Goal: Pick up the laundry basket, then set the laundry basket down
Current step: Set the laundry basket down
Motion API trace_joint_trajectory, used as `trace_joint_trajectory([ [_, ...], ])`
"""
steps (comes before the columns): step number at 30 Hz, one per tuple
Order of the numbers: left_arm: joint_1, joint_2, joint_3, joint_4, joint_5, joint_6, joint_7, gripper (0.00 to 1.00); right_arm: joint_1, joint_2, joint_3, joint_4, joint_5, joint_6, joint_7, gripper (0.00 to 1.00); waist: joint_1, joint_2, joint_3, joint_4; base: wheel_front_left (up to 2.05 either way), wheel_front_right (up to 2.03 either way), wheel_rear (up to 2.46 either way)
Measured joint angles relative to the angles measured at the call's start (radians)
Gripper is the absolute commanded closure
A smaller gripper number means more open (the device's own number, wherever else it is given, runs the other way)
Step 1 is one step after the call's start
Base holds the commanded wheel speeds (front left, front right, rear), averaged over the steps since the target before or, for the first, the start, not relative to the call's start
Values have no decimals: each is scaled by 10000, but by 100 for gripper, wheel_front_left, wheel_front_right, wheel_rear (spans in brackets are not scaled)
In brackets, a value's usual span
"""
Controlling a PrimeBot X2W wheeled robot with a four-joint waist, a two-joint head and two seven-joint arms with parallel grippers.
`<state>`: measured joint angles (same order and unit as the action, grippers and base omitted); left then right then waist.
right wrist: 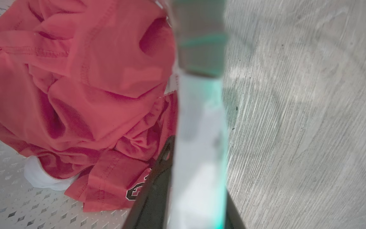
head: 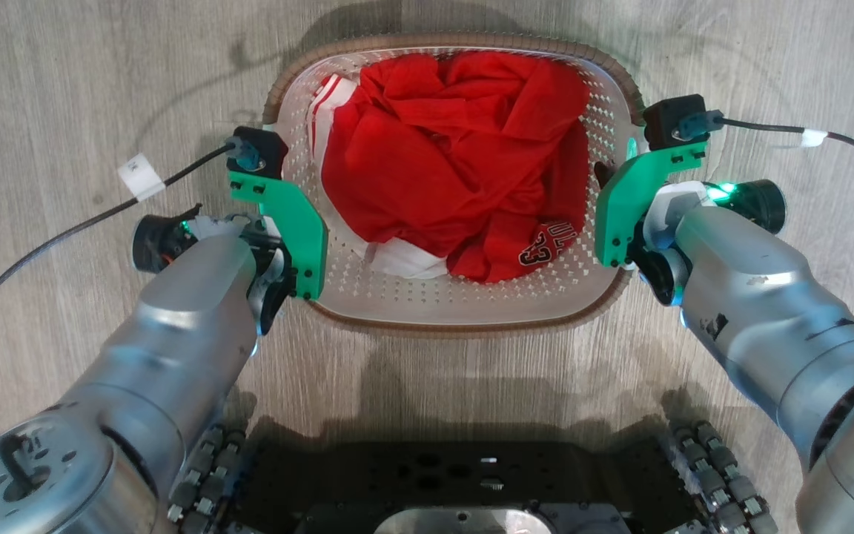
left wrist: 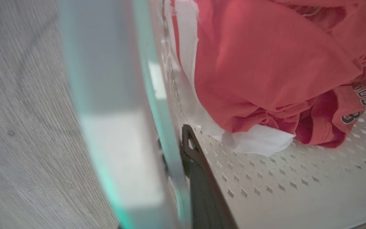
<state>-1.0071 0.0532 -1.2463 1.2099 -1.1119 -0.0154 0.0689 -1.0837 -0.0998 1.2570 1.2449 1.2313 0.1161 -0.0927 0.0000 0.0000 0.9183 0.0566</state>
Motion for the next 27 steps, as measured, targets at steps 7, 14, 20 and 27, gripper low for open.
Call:
trace_joint_trajectory([
  [7, -43, 4, -38, -33, -146, 144, -102, 100, -144, -2, 44, 54, -12, 0, -13, 0, 0, 0, 79, 55, 0, 0, 0],
  [14, -310, -190, -71, -69, -178, 462, -309, 0, -136, 211, 88, 6, -12, 42, -61, 0, 0, 0, 84, 71, 0, 0, 0],
  [20, -310, -192, -109, -63, -236, 571, -309, 0, -136, 211, 94, 19, -12, 42, -73, 0, 0, 1, 29, 83, 0, 0, 0],
  [27, -277, -196, -159, -38, -244, 614, -274, 0, -117, 217, 105, 84, -48, 48, -36, 0, 0, 1, -256, 77, 0, 0, 0],
])
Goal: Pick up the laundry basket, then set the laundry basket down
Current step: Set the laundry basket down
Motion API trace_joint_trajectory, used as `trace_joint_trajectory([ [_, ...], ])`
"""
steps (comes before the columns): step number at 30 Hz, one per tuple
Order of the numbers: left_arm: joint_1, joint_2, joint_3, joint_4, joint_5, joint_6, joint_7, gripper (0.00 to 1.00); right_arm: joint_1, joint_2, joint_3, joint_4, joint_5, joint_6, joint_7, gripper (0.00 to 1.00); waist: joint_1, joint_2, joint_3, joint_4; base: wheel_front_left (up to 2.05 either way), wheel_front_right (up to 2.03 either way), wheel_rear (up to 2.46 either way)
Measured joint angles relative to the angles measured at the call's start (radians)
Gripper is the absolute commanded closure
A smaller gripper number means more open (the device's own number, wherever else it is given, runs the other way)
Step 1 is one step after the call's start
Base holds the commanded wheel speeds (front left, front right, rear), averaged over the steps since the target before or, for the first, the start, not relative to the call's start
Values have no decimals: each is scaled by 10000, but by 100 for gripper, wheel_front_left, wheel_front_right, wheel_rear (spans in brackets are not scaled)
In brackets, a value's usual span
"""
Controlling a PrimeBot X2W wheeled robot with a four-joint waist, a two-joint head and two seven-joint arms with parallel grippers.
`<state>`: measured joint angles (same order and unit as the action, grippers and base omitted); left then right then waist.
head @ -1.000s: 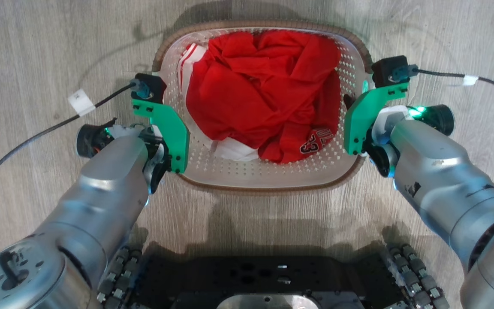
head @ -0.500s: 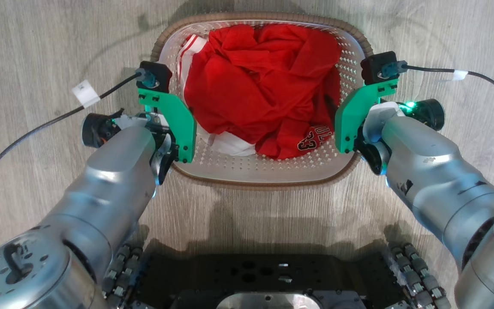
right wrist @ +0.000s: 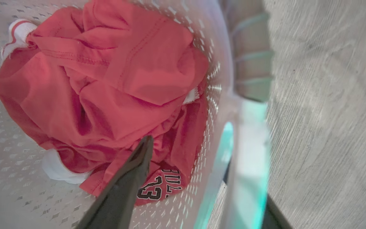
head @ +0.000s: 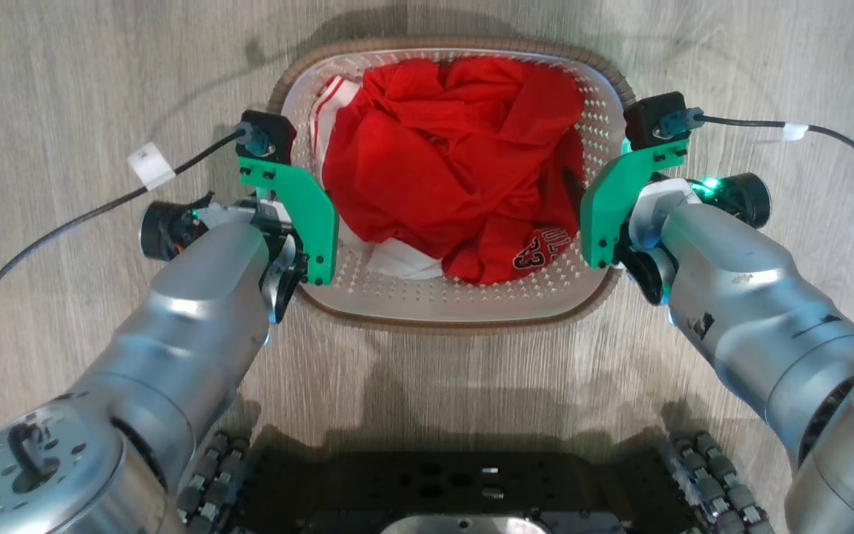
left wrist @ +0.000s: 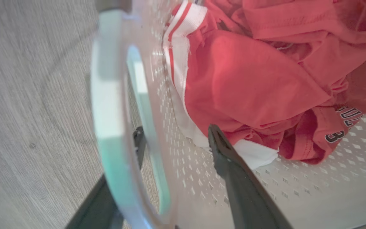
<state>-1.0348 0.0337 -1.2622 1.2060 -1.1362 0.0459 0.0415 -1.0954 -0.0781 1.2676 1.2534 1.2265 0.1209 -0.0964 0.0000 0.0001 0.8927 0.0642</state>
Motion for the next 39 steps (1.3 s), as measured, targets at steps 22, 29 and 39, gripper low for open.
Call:
trace_joint_trajectory([
  [22, 1873, -10, -182, 219, -303, -19, -272, 0, 1833, 69, -21, 343, 69, 27, 199, 0, -1, 0, -3335, -139, 0, 0, 0],
  [29, 2413, -10, -199, 326, -169, -19, -1055, 0, 2431, 81, -140, 389, 188, 27, -466, 0, -1, 1, -4818, -162, 0, 0, 0],
  [39, 2518, 217, 805, -483, 401, 382, -2897, 0, 2396, -119, -2157, -993, -359, 27, -1517, 0, -1, 0, -6701, -275, 0, 0, 0],
])
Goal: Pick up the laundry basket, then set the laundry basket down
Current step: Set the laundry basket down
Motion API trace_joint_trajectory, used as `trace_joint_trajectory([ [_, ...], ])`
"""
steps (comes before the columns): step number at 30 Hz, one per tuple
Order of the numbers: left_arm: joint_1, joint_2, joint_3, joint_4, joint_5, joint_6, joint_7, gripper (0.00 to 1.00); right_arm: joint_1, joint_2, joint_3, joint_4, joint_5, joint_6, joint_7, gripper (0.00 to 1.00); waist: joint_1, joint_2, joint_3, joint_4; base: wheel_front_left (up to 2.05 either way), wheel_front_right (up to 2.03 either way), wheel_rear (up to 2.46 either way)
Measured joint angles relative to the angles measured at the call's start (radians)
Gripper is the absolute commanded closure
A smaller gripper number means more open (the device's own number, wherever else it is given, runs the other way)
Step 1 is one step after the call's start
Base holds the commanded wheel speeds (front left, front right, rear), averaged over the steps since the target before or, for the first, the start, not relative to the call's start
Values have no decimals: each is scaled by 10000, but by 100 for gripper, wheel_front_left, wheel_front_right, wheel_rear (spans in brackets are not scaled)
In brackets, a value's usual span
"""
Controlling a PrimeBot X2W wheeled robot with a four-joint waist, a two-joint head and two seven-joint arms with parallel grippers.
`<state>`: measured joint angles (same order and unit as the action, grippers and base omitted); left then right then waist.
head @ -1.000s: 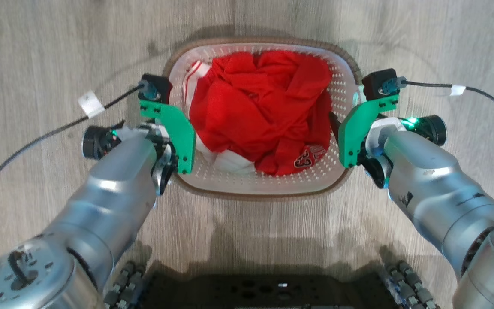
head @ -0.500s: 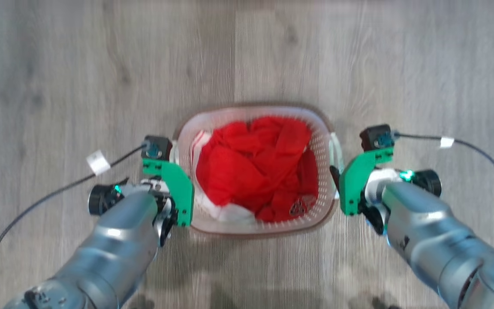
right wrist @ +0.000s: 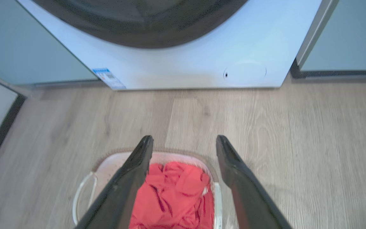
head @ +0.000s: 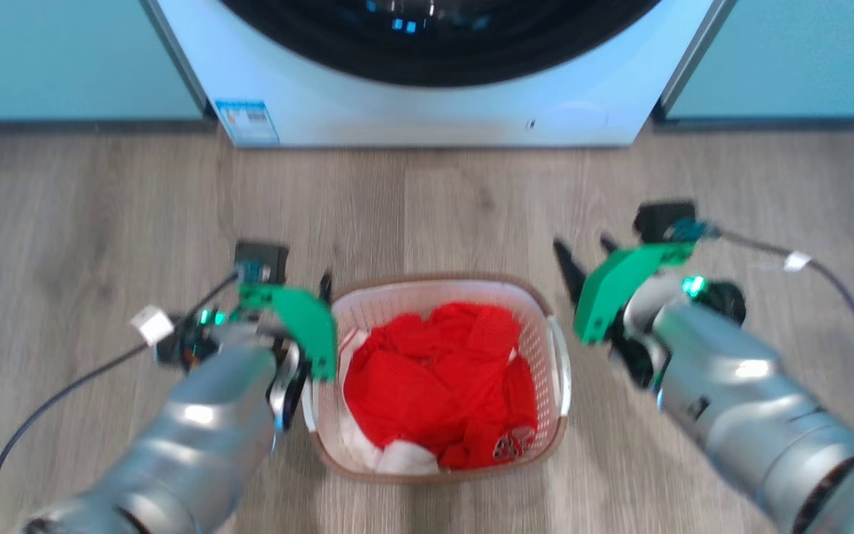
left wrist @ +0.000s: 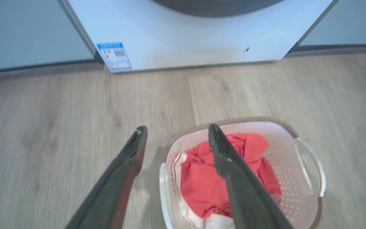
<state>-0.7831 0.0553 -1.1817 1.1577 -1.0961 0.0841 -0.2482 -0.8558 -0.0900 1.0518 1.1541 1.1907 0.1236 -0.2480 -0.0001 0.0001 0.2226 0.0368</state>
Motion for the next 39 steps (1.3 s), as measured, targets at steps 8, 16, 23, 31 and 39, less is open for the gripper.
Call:
trace_joint_trajectory([
  [8, 1208, 1103, 4387, -5106, 3789, 1358, -40, 0, 1283, -767, -4861, -3266, -4034, 0, -6, 0, 0, 0, -1027, -141, 0, 0, 0],
  [16, 5108, 474, 7986, -8882, 7154, 1135, -40, 0, 5421, 171, -8253, -7497, -7797, 0, -6, 0, 0, 0, -1731, -282, 0, 0, 0],
  [23, 6420, -23, 9325, -10696, 8669, 548, -75, 0, 6895, 263, -8863, -9937, -8587, 2, -15, 0, 0, 0, -1968, -282, 0, 0, 0],
  [31, 7602, -36, 9354, -10585, 9010, 146, -86, 0, 8204, 332, -9156, -10774, -9212, 2, -15, 0, 0, 0, -2103, -286, 0, 0, 0],
  [39, 7746, -36, 9327, -10809, 9024, 42, -86, 0, 8794, 353, -9490, -10903, -9518, 0, -15, 0, 0, 0, -2095, -236, 0, 0, 0],
])
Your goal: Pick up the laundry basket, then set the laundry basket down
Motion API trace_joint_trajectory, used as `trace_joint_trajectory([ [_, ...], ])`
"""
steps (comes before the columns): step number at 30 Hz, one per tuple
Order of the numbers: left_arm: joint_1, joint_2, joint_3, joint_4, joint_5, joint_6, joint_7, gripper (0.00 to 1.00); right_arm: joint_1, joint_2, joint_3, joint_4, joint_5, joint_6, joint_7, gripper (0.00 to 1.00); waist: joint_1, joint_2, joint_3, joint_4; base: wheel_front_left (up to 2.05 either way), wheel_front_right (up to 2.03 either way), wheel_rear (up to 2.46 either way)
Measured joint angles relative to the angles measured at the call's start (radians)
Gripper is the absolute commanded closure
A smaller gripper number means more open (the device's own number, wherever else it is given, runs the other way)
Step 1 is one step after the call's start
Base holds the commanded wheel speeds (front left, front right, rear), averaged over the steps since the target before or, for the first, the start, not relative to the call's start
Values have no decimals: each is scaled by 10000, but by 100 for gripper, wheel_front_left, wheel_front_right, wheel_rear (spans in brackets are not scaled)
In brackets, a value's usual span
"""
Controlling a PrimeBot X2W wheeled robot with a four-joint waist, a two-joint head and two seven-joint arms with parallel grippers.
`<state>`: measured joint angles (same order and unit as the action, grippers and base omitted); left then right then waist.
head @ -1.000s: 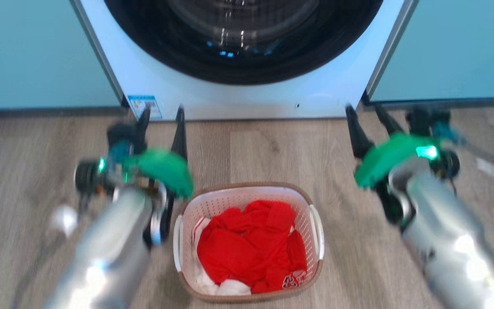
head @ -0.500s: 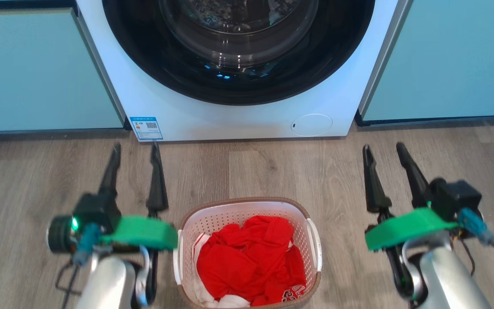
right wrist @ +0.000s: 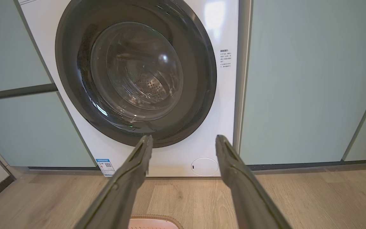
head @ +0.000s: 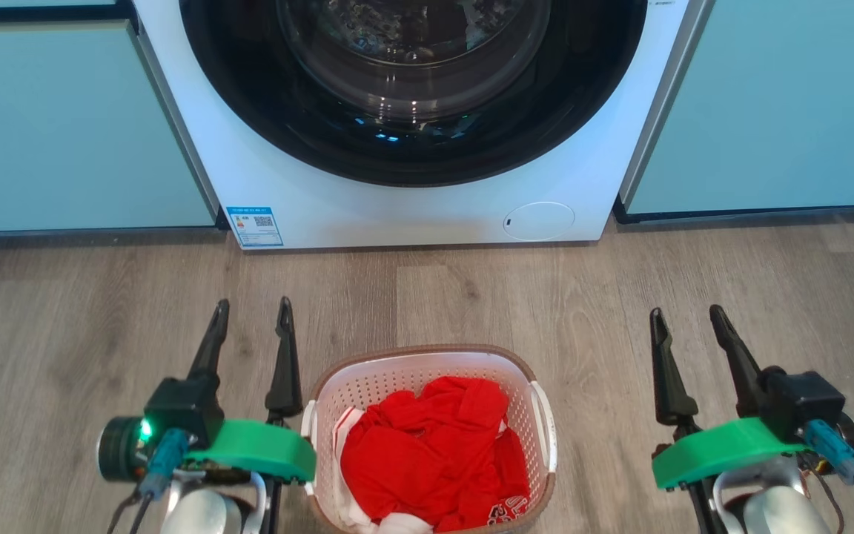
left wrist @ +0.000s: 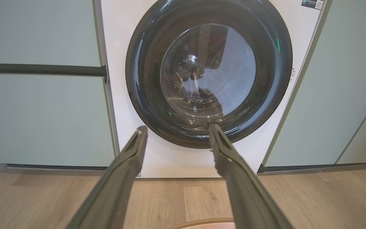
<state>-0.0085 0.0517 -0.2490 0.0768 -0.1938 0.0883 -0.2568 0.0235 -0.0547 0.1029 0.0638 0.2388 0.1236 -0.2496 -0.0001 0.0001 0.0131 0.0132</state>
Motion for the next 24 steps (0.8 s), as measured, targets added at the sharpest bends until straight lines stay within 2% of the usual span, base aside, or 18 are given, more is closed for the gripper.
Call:
trace_joint_trajectory([
  [9, 108, 0, -67, 58, -4, -15, 0, 0, -20, 67, -98, -169, -2, 0, 0, 0, 0, 0, 47, -11, 0, 0, 0],
  [18, 99, 0, -10, 326, -201, -270, 0, 0, -20, 77, -88, -244, 0, 0, 0, 0, 0, 0, 70, -12, 0, 0, 0],
  [24, 99, 0, 8, 360, -213, -276, 0, 0, -20, 79, -75, -234, 0, 0, 0, 0, 1, 0, 60, -25, 0, 0, 0],
])
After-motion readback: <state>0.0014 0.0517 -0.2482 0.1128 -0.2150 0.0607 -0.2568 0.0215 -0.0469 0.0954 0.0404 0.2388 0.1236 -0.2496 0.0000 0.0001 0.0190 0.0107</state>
